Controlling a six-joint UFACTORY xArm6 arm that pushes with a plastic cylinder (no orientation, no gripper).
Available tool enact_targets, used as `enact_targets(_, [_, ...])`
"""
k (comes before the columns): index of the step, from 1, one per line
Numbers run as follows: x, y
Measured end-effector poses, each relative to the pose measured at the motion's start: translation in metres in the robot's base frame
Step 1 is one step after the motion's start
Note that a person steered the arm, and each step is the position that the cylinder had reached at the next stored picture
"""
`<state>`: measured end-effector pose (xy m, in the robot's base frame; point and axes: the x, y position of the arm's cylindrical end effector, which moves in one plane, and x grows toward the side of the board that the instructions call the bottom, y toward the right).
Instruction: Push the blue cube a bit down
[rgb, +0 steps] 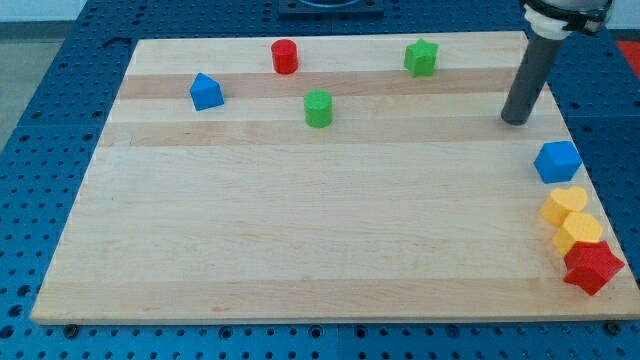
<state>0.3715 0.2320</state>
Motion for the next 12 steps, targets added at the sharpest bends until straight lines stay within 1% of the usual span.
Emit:
enact_targets(2, [0.0, 0.024])
enact_targets(4, [0.02, 0.026])
enact_targets(7, [0.035, 0.03])
enact_targets(9, [0.053, 0.03])
enact_targets(11, [0.053, 0.03])
enact_targets(12, [0.066, 0.03])
